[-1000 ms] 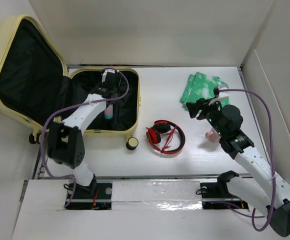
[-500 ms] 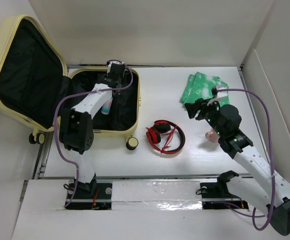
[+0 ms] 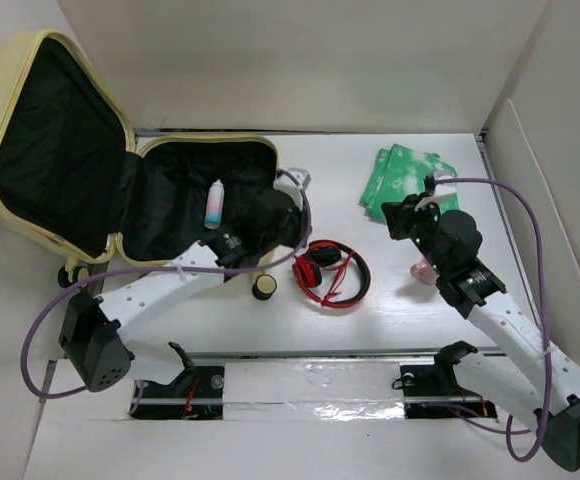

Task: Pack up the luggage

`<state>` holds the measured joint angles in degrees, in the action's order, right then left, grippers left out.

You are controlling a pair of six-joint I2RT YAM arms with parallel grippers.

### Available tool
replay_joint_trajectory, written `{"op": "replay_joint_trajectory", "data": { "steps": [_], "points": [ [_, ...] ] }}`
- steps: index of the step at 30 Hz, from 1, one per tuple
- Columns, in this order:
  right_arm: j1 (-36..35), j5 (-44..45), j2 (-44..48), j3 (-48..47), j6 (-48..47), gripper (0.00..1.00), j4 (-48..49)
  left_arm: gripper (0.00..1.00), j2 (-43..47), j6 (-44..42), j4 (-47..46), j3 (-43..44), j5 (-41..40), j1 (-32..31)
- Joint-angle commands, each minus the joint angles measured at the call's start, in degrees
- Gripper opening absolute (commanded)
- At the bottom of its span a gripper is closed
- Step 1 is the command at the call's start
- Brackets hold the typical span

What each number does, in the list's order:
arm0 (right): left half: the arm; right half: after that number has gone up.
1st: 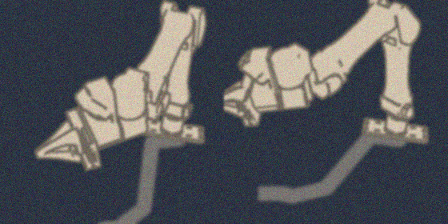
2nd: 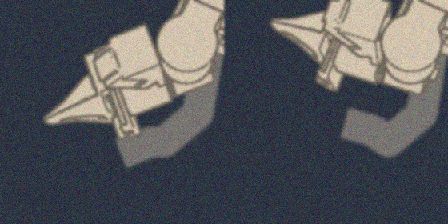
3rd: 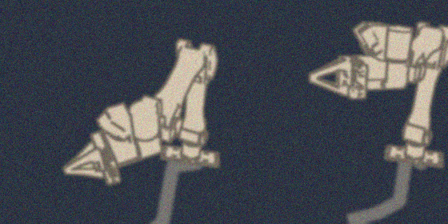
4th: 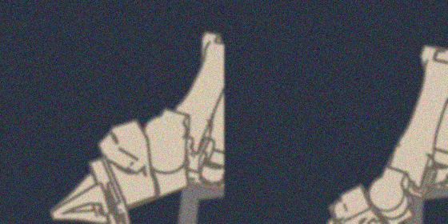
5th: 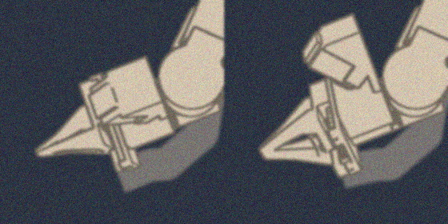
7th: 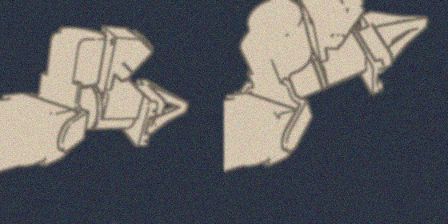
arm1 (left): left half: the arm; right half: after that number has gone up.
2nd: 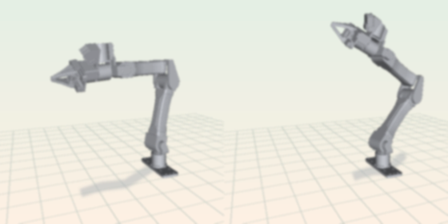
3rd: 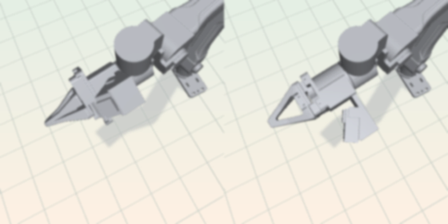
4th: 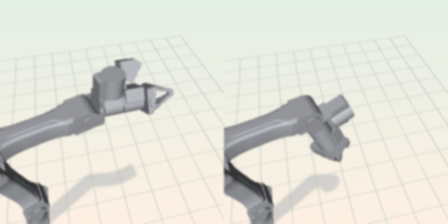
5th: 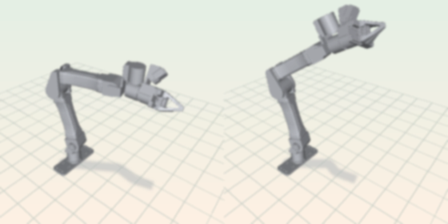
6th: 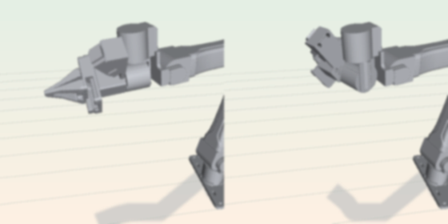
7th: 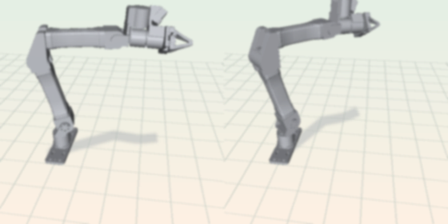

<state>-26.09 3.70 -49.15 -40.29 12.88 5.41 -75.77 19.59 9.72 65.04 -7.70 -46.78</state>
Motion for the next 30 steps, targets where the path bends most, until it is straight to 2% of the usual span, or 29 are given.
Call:
{"op": "replay_joint_trajectory", "data": {
  "steps": [1, 2, 5, 6, 12, 18, 23, 28, 30],
  "points": [
    [-0.7, 1.8, -0.6, -0.3, -0.8, 0.14, 1.5, 0.19, 1.0, 7.9, -1.5, -6.1, -4.2, -5.8],
    [-0.7, 1.8, -0.9, -0.4, -1.0, 0.18, 1.4, 0.37, 1.7, 9.2, -1.3, -7.1, -7.7, -7.3],
    [-0.7, 2.1, -1.8, -0.7, -1.3, 0.32, 1.1, 0.60, 2.2, 14.1, 0.0, -10.4, -13.0, -11.7],
    [-0.7, 2.2, -1.9, -0.7, -1.3, 0.34, 1.2, 0.62, 2.6, 15.4, 0.0, -12.4, -13.0, -12.3],
    [-1.2, 1.9, -3.3, -0.8, -1.3, 0.43, 1.7, 0.69, 0.5, 20.3, -6.3, -18.1, -12.2, -12.3],
    [-2.3, 1.4, -5.0, -1.6, -2.0, 0.52, 1.4, 0.73, -7.2, 19.1, -8.6, -15.0, -14.6, -12.3],
    [-3.6, 1.7, -6.0, -2.0, -2.6, 0.66, 1.6, 0.76, -11.1, 17.3, -12.2, -13.2, -14.3, -11.0],
    [-4.1, 1.7, -6.1, -2.2, -2.8, 0.71, 1.7, 0.72, -16.5, 17.1, -10.9, -10.5, -19.1, -11.0],
    [-4.7, 1.7, -6.1, -2.1, -2.8, 0.71, 1.7, 0.66, -18.4, 16.9, -11.0, -9.8, -22.2, -11.0]
  ]
}}
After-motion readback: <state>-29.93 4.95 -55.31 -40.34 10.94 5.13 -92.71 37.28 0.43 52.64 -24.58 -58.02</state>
